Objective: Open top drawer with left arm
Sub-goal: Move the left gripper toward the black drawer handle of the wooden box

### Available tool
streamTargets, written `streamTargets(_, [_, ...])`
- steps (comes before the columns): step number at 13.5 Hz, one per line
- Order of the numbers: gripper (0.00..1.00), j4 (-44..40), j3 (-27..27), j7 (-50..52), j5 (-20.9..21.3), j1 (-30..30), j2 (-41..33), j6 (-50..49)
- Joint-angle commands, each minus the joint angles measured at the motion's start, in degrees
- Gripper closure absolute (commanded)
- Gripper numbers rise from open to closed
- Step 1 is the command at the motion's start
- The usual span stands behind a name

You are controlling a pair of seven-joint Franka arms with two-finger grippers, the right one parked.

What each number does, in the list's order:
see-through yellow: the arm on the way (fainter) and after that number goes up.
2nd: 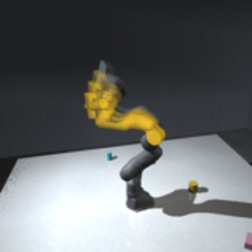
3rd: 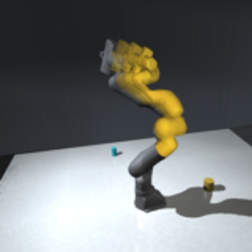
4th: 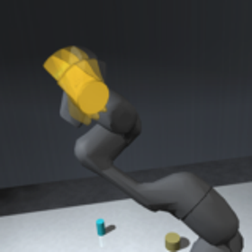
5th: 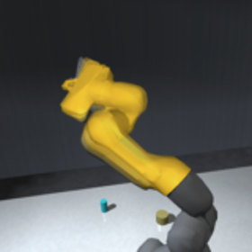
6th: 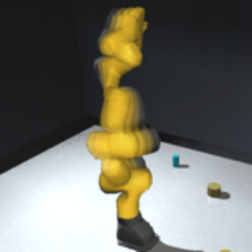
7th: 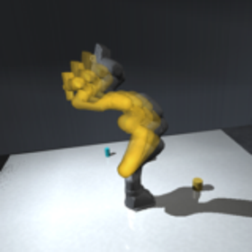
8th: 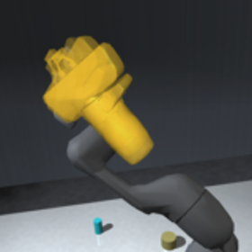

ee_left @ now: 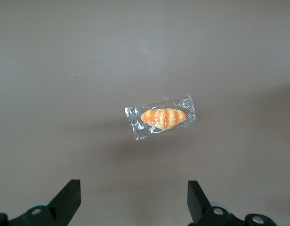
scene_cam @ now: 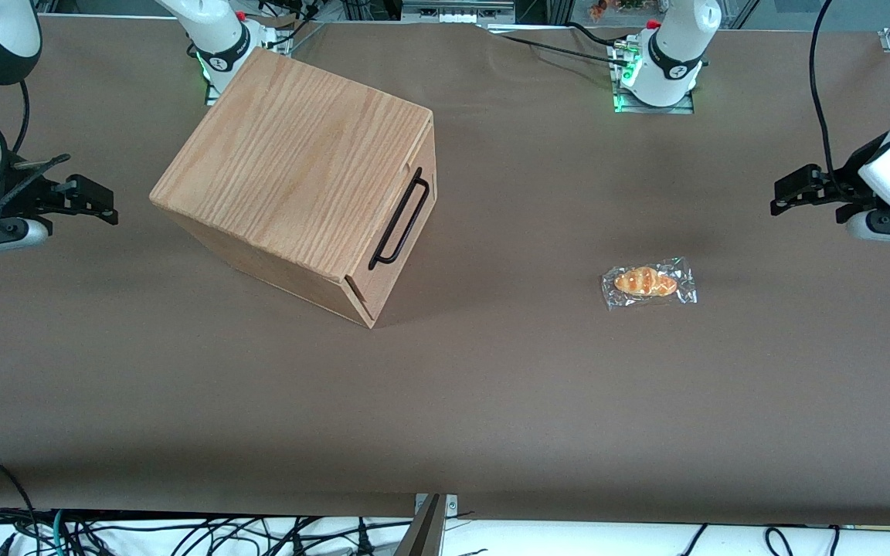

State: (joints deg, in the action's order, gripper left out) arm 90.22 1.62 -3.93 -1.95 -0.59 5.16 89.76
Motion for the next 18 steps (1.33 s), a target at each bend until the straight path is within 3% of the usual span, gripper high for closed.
streamTargets(1, [0.0,-0.4,0.7,-0.1,-3.0,2.3,4.5,0.2])
streamTargets(5, [0.0,-0.6,0.9,0.3,-17.2,9.1,11.8,0.8])
streamTargets(8, [0.0,-2.1,0.9,0.5,-24.8,14.6,15.2,4.4])
streamTargets(13, [0.0,-2.4,0.9,12.3,-27.2,26.1,18.1,18.0])
streamTargets(18, [0.0,-7.8,0.9,18.7,-32.8,32.0,23.7,22.1])
